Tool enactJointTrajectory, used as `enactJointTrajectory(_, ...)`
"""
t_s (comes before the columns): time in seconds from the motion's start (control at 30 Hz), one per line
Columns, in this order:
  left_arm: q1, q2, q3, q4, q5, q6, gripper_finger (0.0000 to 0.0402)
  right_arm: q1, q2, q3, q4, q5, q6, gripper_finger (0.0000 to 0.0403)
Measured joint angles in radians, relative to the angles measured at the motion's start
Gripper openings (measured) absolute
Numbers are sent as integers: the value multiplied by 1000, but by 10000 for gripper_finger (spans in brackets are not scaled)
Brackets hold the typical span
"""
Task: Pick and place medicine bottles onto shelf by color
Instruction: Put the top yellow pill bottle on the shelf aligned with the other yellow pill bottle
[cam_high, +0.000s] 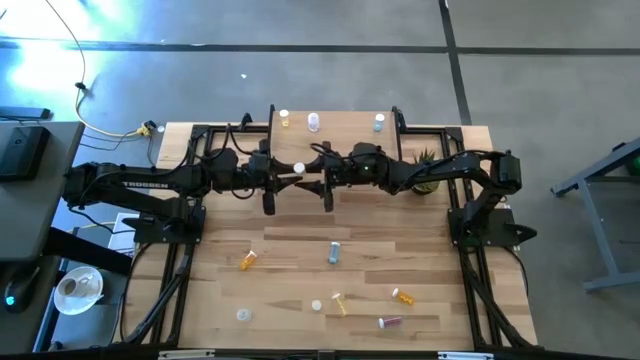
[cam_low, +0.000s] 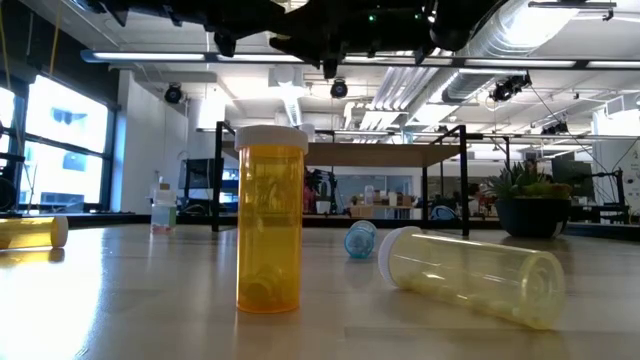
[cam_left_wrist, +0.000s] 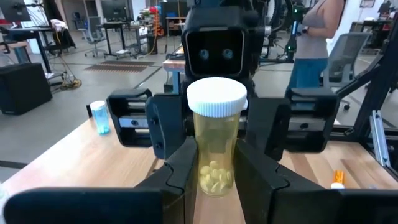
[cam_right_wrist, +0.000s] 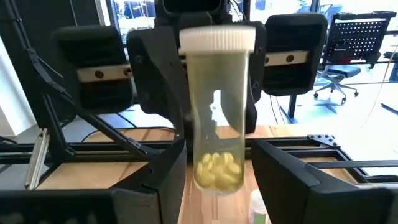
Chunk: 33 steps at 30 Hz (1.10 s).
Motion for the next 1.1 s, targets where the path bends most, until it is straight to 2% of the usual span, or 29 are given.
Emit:
enactJointTrajectory(0.27,0,0,0,-36,-28,4,78,0,0,0,0,5,9,169)
enactJointTrajectory(0.53,0,0,0,-38,-43,2,78,-2,-2,0,-16,5,11,115)
enactJointTrajectory(0.67,0,0,-1,-38,-49,2,78,-3,-2,0,-21,12,3,101)
enactJointTrajectory(0.9,0,1,-1,-56,-42,-4,86,-3,-2,1,-49,10,4,98)
enactJointTrajectory(1.1,0,0,-1,-104,-43,-4,114,-3,-2,1,-90,8,7,98)
